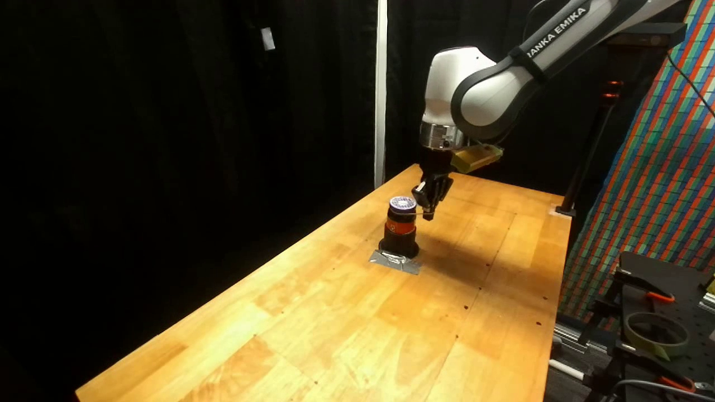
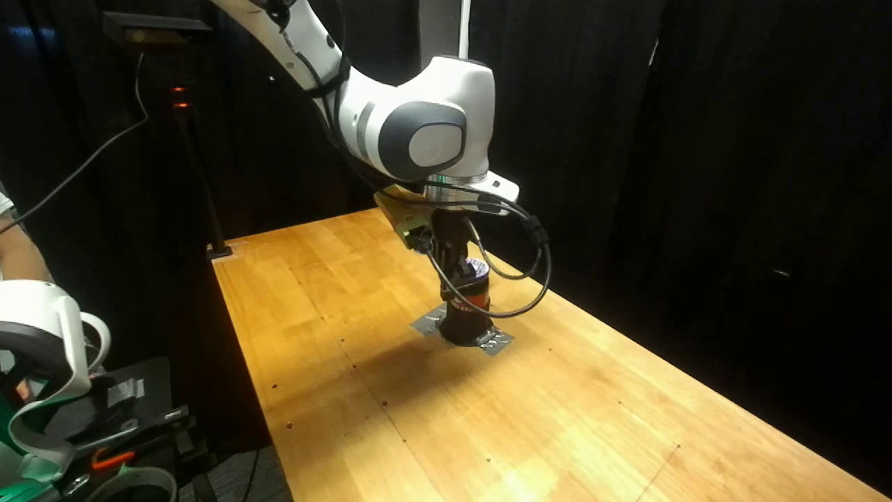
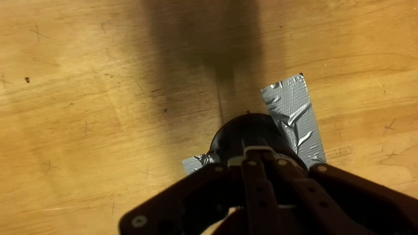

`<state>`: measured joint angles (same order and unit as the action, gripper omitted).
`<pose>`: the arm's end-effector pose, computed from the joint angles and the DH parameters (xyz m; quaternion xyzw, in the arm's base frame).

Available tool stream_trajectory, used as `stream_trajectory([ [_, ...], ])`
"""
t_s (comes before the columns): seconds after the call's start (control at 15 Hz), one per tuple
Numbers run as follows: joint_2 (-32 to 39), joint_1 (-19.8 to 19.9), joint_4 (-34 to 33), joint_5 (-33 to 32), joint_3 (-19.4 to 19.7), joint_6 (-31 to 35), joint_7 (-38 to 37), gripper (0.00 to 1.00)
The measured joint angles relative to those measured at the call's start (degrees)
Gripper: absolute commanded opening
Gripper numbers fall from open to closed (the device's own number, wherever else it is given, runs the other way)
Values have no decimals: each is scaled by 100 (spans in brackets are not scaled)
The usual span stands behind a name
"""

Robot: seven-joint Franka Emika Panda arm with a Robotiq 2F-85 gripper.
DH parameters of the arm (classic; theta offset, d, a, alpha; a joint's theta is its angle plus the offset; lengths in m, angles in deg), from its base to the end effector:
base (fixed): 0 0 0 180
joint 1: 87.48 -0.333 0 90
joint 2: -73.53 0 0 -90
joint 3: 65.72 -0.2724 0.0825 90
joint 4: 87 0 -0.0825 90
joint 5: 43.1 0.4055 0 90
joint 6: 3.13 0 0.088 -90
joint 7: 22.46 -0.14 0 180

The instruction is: Put an elastic band over the bottom of the brown cup

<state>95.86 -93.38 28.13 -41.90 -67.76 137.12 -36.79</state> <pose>0.6035 0.0852 0.1752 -0.9975 0.0651 -0.0213 0.0181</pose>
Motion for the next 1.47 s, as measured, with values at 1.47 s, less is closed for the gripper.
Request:
stream_trajectory([
  [1.47,-396,2371,3195,2372,-3265,6745,1163,9],
])
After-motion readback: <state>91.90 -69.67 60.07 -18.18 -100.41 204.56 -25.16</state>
